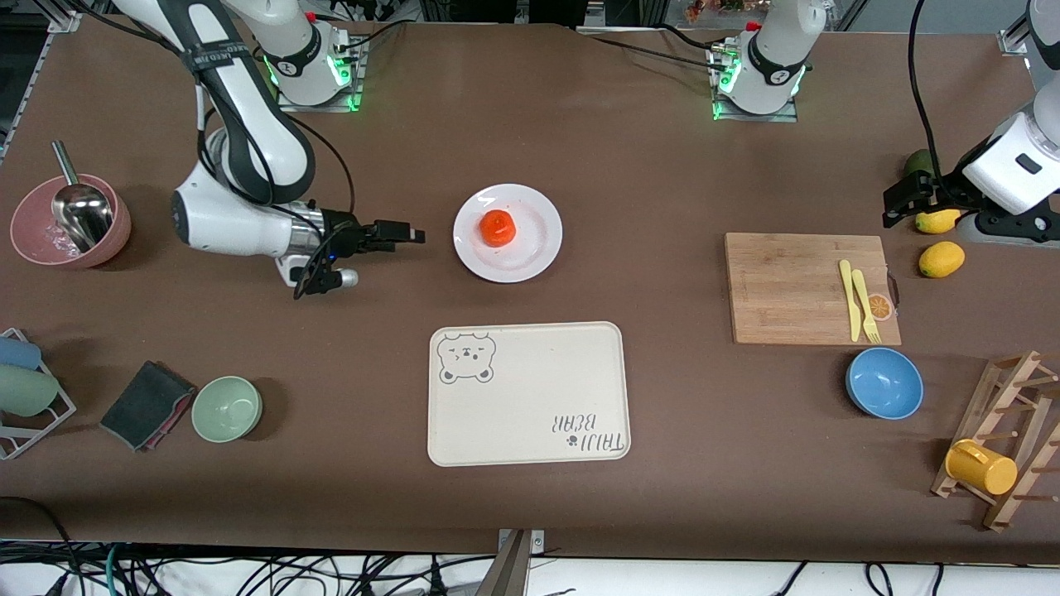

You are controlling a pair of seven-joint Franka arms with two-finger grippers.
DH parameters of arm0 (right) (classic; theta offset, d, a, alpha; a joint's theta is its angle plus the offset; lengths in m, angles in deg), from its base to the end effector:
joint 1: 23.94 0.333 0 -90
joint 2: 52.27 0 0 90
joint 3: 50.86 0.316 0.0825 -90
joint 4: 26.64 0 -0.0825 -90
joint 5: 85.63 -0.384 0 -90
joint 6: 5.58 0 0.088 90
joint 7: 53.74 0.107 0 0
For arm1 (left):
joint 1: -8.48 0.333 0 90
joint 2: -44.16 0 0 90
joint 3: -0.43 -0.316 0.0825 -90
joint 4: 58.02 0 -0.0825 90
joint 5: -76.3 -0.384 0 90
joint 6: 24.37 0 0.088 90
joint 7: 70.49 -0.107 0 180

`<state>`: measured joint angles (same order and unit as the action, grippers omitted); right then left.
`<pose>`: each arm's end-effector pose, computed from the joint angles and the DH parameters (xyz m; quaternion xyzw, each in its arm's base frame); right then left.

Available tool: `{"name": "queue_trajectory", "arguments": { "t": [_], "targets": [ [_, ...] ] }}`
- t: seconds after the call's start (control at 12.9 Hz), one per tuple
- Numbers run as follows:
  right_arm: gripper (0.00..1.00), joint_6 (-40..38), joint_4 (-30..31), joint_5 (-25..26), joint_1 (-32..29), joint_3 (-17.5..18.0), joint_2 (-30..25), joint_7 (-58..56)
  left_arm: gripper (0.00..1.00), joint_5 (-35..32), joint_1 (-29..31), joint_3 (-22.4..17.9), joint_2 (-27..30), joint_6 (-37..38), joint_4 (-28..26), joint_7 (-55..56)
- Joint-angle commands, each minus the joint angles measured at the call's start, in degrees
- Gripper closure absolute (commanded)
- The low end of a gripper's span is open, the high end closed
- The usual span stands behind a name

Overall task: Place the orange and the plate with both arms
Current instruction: 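Reach the right gripper to the white plate rim and grasp it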

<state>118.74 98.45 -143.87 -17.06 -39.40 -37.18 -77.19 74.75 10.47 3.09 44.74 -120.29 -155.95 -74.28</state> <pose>0.5034 0.2016 0.2638 -0.9149 -0.0003 0.1082 0.3889 0.5560 -0.0040 0.5734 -0.9990 0.0405 0.0129 0.0133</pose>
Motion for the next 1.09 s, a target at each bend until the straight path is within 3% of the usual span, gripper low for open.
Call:
{"name": "queue_trajectory", "arguments": {
  "t": [0.0,0.23,0.62,1.01],
  "targets": [
    [0.0,4.1,7.6,-9.6,-0.6,2.1,-1.9,-11.2,0.0,1.6,0.7,-0.1,1.4,-1.0,-1.4,-1.7],
    [0.0,7.0,10.5,-17.1,-0.5,3.7,1.0,-20.2,0.0,3.5,1.1,-0.3,1.2,-1.2,-0.7,-1.8],
    [0.0,15.1,10.0,-33.1,-0.3,9.9,8.1,-32.4,0.0,3.7,1.9,-0.4,0.9,-1.0,-0.2,-3.2],
    [0.01,17.8,8.3,-35.7,0.5,10.8,10.7,-33.8,0.0,3.7,2.2,-0.1,-0.2,-0.7,2.0,-3.8]
  ]
}}
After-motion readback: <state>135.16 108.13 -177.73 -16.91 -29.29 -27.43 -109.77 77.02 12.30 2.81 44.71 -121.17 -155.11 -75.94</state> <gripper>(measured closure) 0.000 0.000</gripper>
